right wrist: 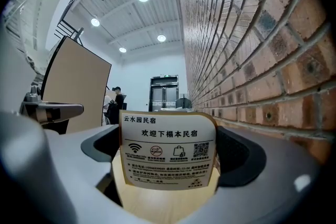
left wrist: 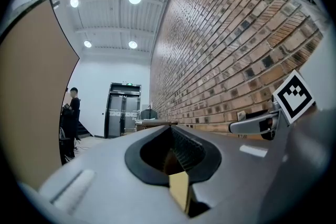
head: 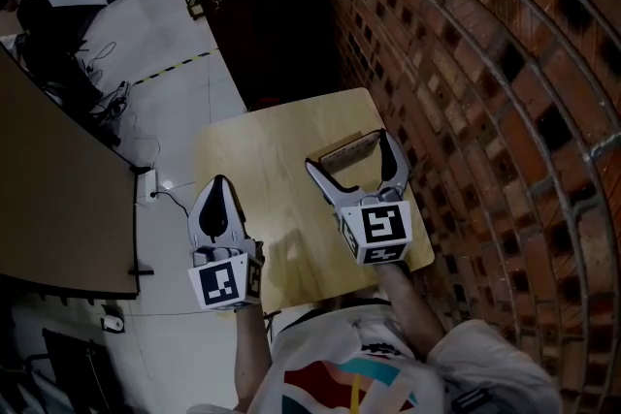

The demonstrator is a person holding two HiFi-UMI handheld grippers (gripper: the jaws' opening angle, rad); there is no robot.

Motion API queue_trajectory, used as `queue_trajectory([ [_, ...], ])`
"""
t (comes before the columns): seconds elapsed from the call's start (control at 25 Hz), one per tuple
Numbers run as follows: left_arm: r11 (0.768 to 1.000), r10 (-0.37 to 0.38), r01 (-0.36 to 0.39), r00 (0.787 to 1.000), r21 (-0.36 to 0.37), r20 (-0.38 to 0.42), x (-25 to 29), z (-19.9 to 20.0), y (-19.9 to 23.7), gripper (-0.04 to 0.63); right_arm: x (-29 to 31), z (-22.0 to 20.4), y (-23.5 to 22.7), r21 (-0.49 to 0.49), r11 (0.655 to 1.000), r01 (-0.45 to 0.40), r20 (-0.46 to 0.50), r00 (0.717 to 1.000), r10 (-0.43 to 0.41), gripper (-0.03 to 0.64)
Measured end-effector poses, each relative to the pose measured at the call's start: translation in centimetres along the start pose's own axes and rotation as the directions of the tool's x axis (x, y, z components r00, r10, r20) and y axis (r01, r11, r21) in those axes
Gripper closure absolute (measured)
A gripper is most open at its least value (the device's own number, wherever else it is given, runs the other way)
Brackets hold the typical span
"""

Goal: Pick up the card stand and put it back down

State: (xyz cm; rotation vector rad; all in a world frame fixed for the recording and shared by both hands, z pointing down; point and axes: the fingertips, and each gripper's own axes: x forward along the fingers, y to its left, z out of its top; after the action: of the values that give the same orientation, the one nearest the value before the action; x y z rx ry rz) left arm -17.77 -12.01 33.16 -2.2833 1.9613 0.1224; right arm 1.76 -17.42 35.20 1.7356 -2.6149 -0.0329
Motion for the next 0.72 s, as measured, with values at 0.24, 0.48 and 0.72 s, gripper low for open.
queue_trajectory([
  [0.24,1.000,-0.004,0.004,1.000,-0.008,-0.009,-0.2,-0.3,-0.1,0.591,-0.2,-0.6,0.1,-0.001,1.000,0.002,-0.014,1.000,-0.002,0.071],
  [0.48,1.000,-0.010,0.010,1.000,-0.015,-0.018,-0.2,-0.6,0.0,0.591,0.8,-1.6,-0.3,0.018,1.000,0.004,-0.039,0.999,-0.003,0.071],
  [0.72,1.000,-0.015,0.014,0.998,-0.024,-0.057,0.0,-2.3,0.1,0.591,6.1,-4.8,-1.3,0.030,0.999,0.023,-0.110,0.994,-0.019,0.069],
])
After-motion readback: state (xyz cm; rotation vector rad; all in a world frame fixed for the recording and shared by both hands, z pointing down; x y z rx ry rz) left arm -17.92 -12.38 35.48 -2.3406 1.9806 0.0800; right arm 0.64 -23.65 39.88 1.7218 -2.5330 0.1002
